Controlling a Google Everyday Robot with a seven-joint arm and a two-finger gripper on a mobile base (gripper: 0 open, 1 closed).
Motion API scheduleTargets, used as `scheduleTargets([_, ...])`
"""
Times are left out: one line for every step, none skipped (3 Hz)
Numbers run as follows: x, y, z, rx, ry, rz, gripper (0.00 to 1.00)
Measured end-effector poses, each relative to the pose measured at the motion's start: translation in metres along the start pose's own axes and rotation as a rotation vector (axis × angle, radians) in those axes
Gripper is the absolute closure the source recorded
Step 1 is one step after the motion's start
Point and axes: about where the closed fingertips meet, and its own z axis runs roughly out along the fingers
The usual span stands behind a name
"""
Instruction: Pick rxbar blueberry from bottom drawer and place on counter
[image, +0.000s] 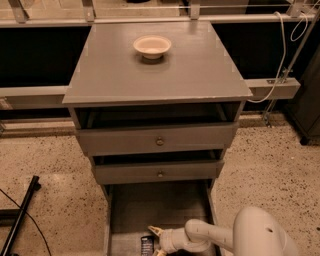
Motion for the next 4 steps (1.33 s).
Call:
scheduleTargets([0.0052, 0.0042, 0.0072, -0.011, -0.004, -0.049, 0.1])
scheduleTargets([0.0088, 0.0074, 0.0155, -0.016, -0.034, -0.122, 0.36])
scheduleTargets([0.0034, 0.0099, 0.0147, -0.022, -0.073, -0.17, 0.6])
scheduleTargets([0.0024, 0.011, 0.0139, -0.022, -0.074, -0.17, 0.83])
